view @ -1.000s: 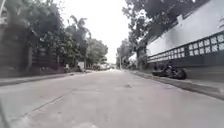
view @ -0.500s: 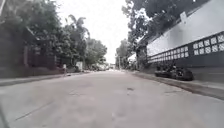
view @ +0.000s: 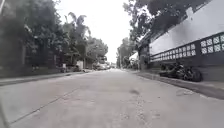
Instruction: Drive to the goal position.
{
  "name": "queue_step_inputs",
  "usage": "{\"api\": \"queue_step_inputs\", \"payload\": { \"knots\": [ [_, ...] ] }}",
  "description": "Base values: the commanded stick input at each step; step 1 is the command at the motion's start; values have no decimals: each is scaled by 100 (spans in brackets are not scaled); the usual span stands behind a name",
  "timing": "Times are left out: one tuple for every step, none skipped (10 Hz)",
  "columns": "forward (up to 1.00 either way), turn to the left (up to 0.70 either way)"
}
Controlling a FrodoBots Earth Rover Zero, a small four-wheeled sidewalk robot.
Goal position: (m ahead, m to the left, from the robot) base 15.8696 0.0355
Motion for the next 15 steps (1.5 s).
{"api": "queue_step_inputs", "payload": {
  "knots": [
    [70,0],
    [70,0],
    [70,0],
    [70,0],
    [70,0],
    [70,0],
    [70,0],
    [70,0],
    [70,0],
    [70,0],
    [70,0],
    [70,0],
    [70,0],
    [70,0],
    [70,0]
  ]
}}
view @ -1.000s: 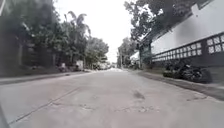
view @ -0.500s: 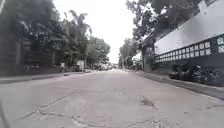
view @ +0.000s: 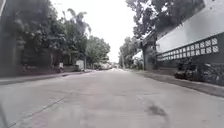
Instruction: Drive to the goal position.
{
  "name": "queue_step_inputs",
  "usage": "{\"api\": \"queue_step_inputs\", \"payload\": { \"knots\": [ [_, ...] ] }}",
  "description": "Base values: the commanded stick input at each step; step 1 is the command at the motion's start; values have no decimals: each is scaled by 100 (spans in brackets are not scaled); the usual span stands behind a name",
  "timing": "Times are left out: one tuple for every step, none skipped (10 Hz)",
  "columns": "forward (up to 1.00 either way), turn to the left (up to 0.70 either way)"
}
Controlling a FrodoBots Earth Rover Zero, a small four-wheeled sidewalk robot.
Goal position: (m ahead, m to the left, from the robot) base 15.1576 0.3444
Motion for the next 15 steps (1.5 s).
{"api": "queue_step_inputs", "payload": {
  "knots": [
    [70,0],
    [70,0],
    [70,0],
    [70,-28],
    [70,-35],
    [70,-35],
    [70,-35],
    [70,-35],
    [70,-35],
    [70,-31],
    [70,-27],
    [70,0],
    [70,-4],
    [70,-18],
    [70,-33]
  ]
}}
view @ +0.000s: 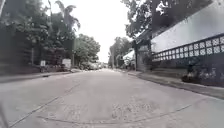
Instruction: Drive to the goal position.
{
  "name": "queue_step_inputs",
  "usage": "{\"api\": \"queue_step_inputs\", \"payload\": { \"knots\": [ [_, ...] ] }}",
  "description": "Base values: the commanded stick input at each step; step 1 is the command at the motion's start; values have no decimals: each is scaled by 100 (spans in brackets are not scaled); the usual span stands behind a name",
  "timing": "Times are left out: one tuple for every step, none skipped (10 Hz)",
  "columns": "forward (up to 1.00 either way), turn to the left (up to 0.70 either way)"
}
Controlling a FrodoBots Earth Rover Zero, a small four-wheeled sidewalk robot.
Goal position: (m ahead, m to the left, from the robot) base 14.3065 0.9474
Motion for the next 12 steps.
{"api": "queue_step_inputs", "payload": {
  "knots": [
    [70,-13],
    [70,0],
    [70,0],
    [70,0],
    [70,0],
    [70,0],
    [70,-1],
    [70,-16],
    [70,-35],
    [70,-31],
    [70,-22],
    [70,-15]
  ]
}}
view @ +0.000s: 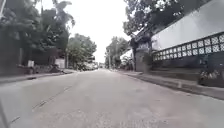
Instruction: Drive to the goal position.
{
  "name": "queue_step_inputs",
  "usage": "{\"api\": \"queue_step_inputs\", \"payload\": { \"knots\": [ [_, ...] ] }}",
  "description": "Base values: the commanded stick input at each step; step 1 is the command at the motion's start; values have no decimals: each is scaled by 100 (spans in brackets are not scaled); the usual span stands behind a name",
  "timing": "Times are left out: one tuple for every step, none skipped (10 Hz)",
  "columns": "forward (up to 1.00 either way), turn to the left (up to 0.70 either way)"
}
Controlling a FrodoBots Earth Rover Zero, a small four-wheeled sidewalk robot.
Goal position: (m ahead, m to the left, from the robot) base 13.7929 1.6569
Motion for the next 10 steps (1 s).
{"api": "queue_step_inputs", "payload": {
  "knots": [
    [70,-8],
    [70,0],
    [70,0],
    [70,0],
    [70,0],
    [70,0],
    [70,0],
    [70,0],
    [70,0],
    [70,0]
  ]
}}
